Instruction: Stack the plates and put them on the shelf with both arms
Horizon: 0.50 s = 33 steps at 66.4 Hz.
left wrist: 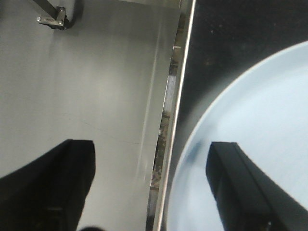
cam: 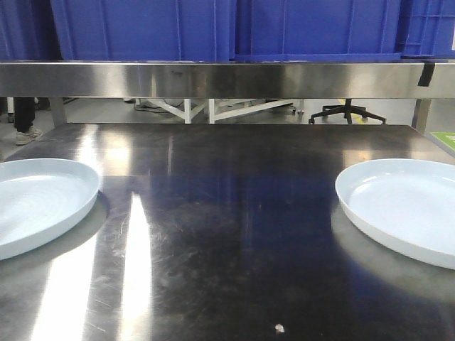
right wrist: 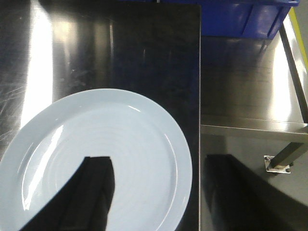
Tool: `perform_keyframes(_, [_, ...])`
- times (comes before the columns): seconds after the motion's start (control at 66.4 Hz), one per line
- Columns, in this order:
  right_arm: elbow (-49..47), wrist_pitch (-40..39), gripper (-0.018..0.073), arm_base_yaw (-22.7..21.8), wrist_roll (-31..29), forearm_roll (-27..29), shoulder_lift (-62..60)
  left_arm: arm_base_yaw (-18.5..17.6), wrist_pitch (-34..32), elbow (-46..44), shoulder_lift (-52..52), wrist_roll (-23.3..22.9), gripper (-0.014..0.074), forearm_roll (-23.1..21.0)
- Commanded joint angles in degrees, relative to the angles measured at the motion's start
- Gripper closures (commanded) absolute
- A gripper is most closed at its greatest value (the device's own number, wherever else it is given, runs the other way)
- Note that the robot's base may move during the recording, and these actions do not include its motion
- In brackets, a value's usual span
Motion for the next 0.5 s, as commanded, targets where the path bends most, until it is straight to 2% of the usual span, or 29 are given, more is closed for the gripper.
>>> perform_keyframes(0.0, [-2.1, -3.8, 0.0054, -0.2, 0.1, -0.8, -0.1, 0.1, -1.4, -1.7, -1.4, -0.6, 0.0075, -0.4])
perform_keyframes(0.045, [-2.1, -3.8, 0.0054, -0.2, 0.1, -0.8, -0.1, 0.1, -1.5, -1.7, -1.4, -0.6, 0.0132, -0.4])
perform_keyframes(0.09, [-2.1, -3.8, 0.0054, -0.2, 0.1, -0.8, -0.1, 0.1, -1.4, -1.7, -1.4, -0.6, 0.0232, -1.0])
perform_keyframes(0.166, [-2.1, -3.8, 0.0054, -0.2, 0.1, -0.8, -0.1, 0.1, -1.2, -1.7, -1.5, -0.6, 0.0521, -2.6])
perform_keyframes(0.241, [-2.1, -3.8, 0.0054, -0.2, 0.1, -0.8, -0.1, -0.5, -0.8, -1.9, -2.3, -0.4, 0.0473, -3.7])
perform_keyframes(0.331, [-2.1, -3.8, 0.0054, -0.2, 0.1, -0.8, -0.1, -2.0, 1.2, -3.9, -4.2, -0.4, 0.0494, -4.2])
perform_keyframes(0.482, [-2.1, -3.8, 0.0064, -0.2, 0.1, -0.8, -0.1, -6.5, 4.2, -9.2, -8.3, -0.4, 0.0495, -4.9])
